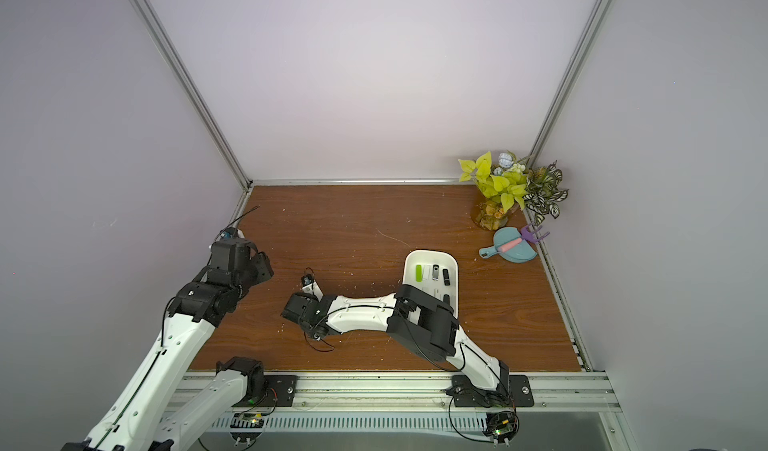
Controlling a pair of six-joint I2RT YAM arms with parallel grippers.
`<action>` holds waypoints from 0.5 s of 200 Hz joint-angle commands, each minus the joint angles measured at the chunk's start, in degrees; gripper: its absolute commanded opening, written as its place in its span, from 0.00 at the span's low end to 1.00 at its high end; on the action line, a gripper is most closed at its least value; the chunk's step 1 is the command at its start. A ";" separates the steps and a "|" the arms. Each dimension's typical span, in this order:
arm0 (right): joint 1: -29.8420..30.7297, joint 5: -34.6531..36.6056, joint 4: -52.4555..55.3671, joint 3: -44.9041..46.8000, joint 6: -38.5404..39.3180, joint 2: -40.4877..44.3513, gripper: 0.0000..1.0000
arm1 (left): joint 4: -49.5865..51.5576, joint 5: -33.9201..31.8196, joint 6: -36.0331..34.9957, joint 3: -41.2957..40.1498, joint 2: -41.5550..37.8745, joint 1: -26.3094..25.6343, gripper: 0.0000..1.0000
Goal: Put the usb flash drive into the storage box
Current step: Pick up the USB flash from the center of the board.
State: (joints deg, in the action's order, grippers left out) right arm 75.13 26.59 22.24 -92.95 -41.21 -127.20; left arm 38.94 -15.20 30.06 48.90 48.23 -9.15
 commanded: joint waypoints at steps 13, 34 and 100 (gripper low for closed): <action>-0.49 -1.80 4.39 -0.16 2.27 -0.51 0.14 | 0.00 0.26 -0.37 -0.40 -0.06 0.53 0.59; -1.16 -1.36 3.82 -1.35 4.80 2.66 0.11 | 0.03 0.17 -0.40 -0.43 0.02 0.55 0.59; -6.21 -0.47 1.88 2.48 7.72 21.20 0.09 | 0.00 -0.05 -0.18 -0.56 0.02 0.54 0.59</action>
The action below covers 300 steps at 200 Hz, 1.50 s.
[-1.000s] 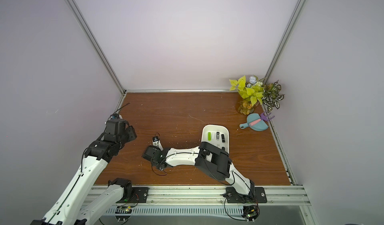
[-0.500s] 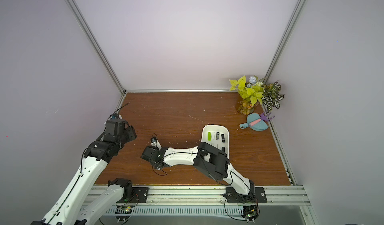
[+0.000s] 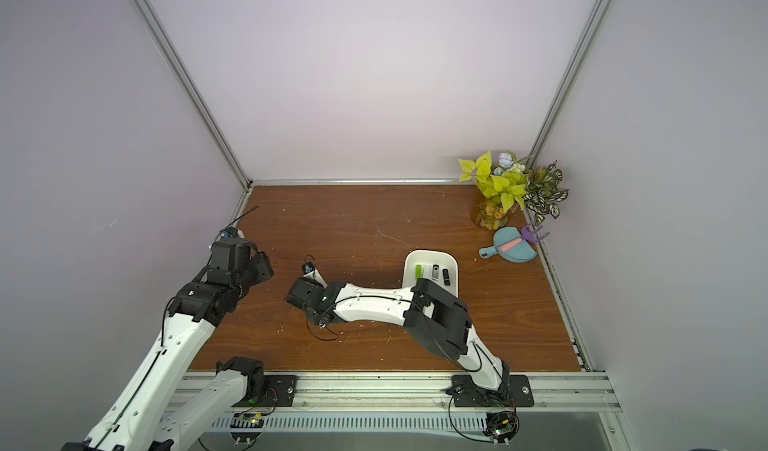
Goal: Put the usb flash drive into the storage box
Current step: Pick up the USB flash from the center of the board, then place the USB flash in the storage box.
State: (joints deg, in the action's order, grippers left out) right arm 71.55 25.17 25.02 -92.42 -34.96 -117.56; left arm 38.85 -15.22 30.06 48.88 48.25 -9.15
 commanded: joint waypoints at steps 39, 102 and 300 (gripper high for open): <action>-12.07 1.55 -6.20 19.57 -1.64 30.37 0.10 | 0.08 -0.08 -0.01 -0.70 0.17 0.56 0.59; -24.59 -3.85 -11.77 46.37 -9.45 46.95 0.12 | 0.05 0.02 -0.01 -0.63 0.34 0.59 0.60; -28.18 -10.62 -21.82 55.74 -13.61 36.60 0.32 | 0.00 0.80 0.07 -0.80 1.67 0.47 0.60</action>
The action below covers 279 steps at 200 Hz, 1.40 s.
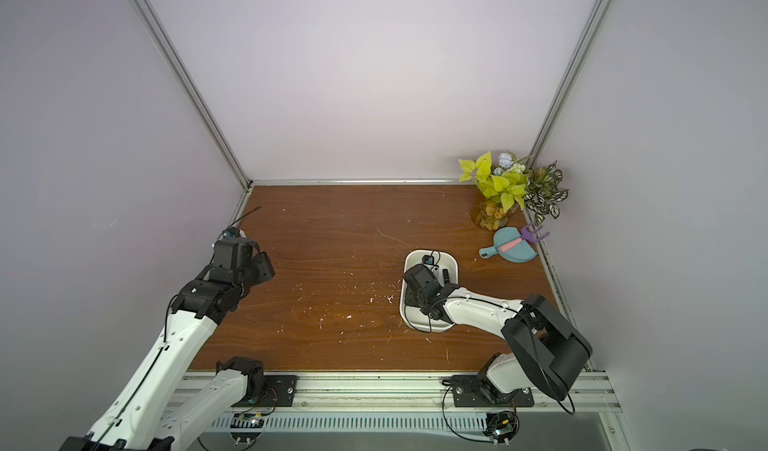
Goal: Put the usb flash drive into the storage box
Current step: Place the USB flash in the storage box, then reset both arms
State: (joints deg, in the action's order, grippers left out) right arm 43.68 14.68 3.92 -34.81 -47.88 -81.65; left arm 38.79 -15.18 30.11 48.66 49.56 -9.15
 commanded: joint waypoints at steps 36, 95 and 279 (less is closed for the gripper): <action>-0.42 -0.34 3.66 -5.18 1.00 4.62 0.42 | 0.18 0.61 0.03 -0.51 0.36 0.21 0.62; -0.82 21.69 -1.62 -2.74 20.96 26.55 0.62 | -2.49 5.96 0.17 1.10 -1.57 0.06 0.68; -34.95 24.23 -68.31 29.85 42.51 14.42 0.99 | -104.88 -6.52 -29.79 -37.36 28.85 1.09 0.99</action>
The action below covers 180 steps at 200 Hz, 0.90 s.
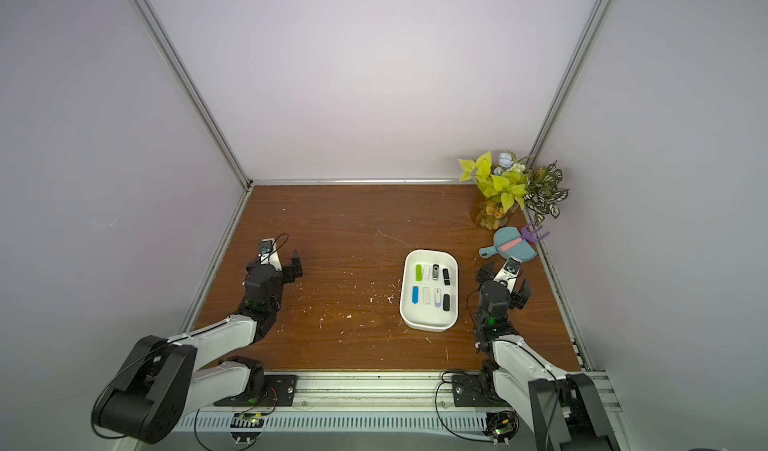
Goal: Put the usb flash drive into the storage box
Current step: Reset both arms
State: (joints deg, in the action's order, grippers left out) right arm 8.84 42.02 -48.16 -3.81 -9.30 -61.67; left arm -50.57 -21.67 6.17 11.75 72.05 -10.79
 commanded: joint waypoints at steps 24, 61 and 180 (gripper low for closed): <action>-0.95 -8.13 -30.40 -0.87 4.86 -15.28 0.99 | -18.87 2.80 -6.81 1.31 11.65 4.12 0.99; 0.73 -21.88 -48.11 0.54 13.80 -28.65 0.99 | -30.80 9.43 -7.16 -3.69 16.22 6.22 0.99; -4.14 -25.08 -30.77 -6.90 7.94 -26.77 0.99 | -23.09 13.81 -4.27 0.16 15.99 9.48 0.99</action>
State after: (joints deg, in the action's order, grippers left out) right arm 4.73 17.69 -77.71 -10.63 -0.40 -88.97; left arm -74.89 -8.97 1.26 12.05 88.12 -1.93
